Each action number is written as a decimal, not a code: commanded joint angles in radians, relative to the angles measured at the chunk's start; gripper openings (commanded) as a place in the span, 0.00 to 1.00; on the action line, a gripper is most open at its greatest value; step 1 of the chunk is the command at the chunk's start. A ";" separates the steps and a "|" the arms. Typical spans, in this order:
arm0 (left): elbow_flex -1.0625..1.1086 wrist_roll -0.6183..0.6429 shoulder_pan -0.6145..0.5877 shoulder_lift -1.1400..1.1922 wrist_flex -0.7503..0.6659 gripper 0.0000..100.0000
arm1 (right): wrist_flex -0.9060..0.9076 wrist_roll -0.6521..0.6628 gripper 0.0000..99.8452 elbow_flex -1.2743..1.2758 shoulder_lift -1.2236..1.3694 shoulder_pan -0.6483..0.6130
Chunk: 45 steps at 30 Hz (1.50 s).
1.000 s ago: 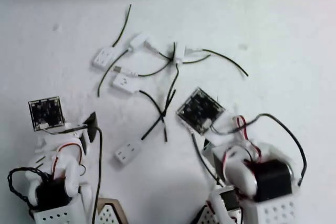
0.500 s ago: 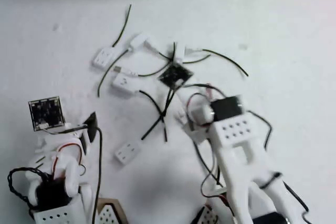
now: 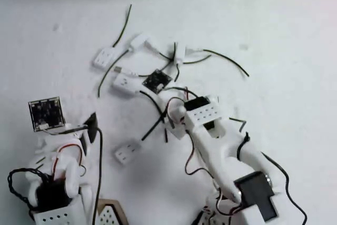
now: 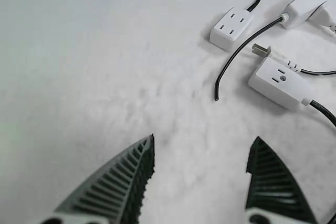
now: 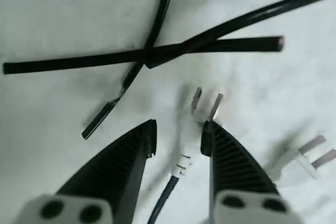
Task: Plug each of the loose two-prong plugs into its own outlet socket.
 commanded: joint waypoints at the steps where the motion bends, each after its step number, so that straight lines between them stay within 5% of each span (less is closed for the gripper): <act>1: -0.003 0.003 -0.002 -0.002 -0.029 0.28 | -0.019 -0.008 0.14 -0.034 0.044 0.048; 15: -0.002 0.003 -0.002 -0.002 -0.029 0.28 | 0.010 -0.002 0.02 -0.081 0.093 0.082; 27: -0.002 0.003 -0.002 -0.002 -0.029 0.28 | 0.389 -0.020 0.02 -0.288 -0.179 0.071; 34: -0.002 0.003 -0.002 -0.002 -0.029 0.28 | 0.527 -0.351 0.02 -0.430 -0.298 0.031; 45: -0.002 0.003 -0.002 -0.002 -0.029 0.28 | 0.426 -0.663 0.02 -0.430 -0.361 -0.016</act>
